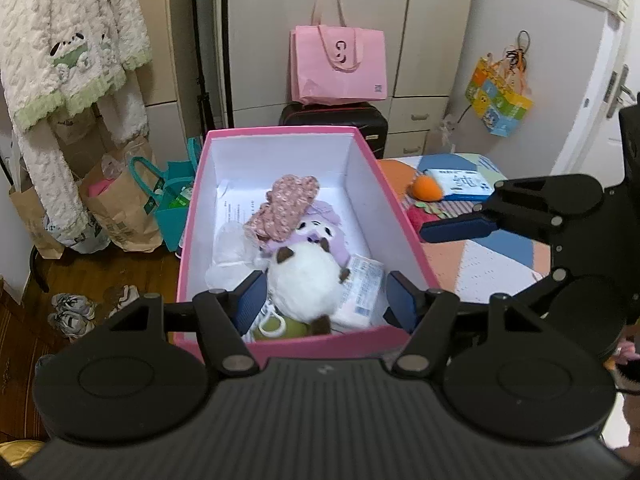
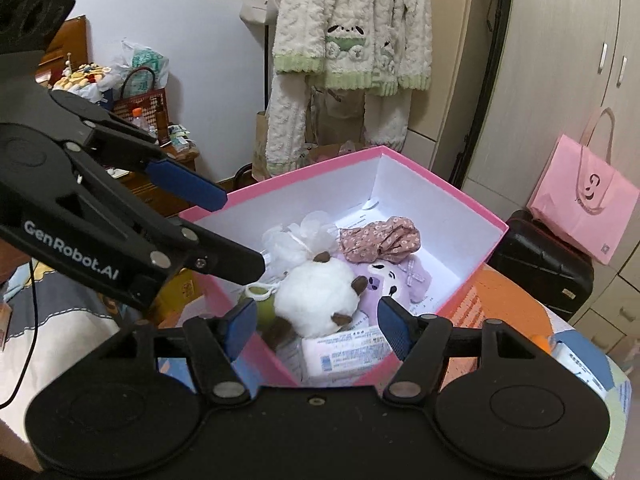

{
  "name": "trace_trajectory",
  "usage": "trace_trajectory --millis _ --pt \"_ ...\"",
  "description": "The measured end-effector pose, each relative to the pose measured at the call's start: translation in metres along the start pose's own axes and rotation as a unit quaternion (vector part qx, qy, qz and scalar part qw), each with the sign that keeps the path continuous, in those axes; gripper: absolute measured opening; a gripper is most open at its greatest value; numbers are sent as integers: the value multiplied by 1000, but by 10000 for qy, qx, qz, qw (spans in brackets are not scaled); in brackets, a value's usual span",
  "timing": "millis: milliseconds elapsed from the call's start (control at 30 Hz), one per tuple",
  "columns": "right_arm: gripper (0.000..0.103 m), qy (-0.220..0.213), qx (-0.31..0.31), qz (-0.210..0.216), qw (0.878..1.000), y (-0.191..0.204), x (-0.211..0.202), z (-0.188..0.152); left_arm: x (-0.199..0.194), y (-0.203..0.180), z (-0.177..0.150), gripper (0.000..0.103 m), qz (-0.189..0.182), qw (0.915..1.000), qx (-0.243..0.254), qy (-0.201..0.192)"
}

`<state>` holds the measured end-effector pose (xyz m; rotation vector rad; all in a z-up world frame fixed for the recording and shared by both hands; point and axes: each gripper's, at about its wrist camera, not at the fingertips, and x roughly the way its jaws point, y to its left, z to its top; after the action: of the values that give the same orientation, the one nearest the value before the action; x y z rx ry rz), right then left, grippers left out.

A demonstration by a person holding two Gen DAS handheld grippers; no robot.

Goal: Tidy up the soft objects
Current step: 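Open both grippers to release the plush cat into the box, then move both tools back toward the strawberry pouch and wipes pack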

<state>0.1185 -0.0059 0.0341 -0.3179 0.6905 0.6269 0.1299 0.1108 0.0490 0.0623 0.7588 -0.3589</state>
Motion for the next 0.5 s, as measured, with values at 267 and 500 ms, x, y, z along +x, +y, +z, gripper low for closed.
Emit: trace_trajectory --millis 267,500 --pt "72 -96 -154 -129 9998 13 -42 -15 -29 -24 -15 66 -142 9995 293 -8" --pt "73 -282 -204 -120 9993 14 -83 -41 -47 -48 -24 75 -142 9983 564 34"
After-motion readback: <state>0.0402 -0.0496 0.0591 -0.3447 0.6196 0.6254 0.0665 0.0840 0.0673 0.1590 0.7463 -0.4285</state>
